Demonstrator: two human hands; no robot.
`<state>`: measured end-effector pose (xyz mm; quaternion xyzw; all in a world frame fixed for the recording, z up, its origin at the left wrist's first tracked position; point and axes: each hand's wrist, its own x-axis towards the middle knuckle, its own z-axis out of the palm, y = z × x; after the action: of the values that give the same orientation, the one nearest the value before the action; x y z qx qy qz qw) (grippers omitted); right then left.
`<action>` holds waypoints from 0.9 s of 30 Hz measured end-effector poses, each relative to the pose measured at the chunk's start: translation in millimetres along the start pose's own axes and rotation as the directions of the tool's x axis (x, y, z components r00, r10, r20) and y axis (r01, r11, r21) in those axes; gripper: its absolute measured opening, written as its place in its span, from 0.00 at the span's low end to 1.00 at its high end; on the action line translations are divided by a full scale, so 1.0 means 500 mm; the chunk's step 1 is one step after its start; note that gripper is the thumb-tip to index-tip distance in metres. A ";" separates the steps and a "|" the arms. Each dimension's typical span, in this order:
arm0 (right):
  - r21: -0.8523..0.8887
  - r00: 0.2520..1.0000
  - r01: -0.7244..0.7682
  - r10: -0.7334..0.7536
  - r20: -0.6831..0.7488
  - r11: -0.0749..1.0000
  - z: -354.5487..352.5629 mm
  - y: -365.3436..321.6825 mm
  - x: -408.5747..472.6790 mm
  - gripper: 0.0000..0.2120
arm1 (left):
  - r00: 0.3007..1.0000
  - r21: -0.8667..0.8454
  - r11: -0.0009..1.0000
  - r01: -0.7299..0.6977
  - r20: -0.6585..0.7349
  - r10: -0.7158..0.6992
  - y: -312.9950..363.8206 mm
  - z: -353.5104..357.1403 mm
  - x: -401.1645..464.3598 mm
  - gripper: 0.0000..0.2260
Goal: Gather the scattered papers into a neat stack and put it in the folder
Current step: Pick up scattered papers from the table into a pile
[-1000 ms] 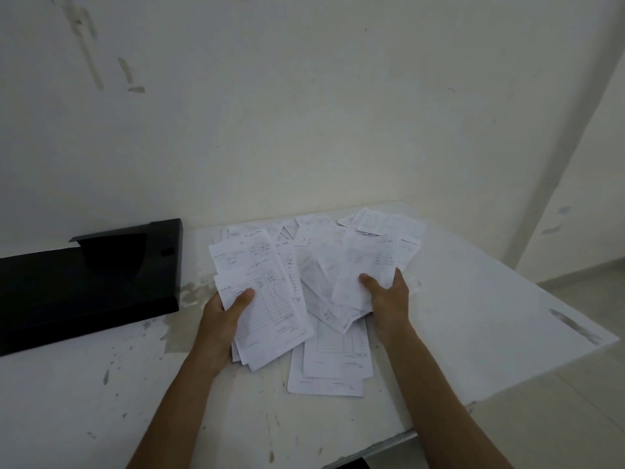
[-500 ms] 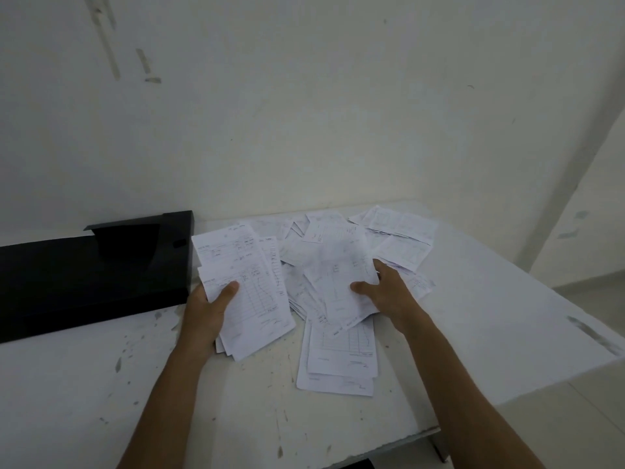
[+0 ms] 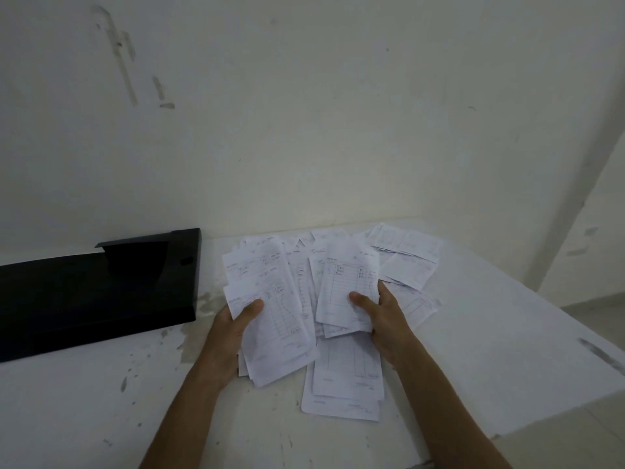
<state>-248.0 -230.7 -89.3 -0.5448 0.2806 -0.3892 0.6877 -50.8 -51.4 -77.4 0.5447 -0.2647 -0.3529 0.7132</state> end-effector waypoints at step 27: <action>-0.562 0.970 0.221 -0.240 0.041 0.797 0.044 -0.002 -0.032 0.19 | 0.998 0.138 0.988 0.068 -0.012 -0.067 -0.008 0.089 0.047 0.14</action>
<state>-239.0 -205.9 -83.4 -0.7467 0.3254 -0.3784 0.4396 -71.1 -96.8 -69.7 0.6028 -0.2676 -0.3556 0.6623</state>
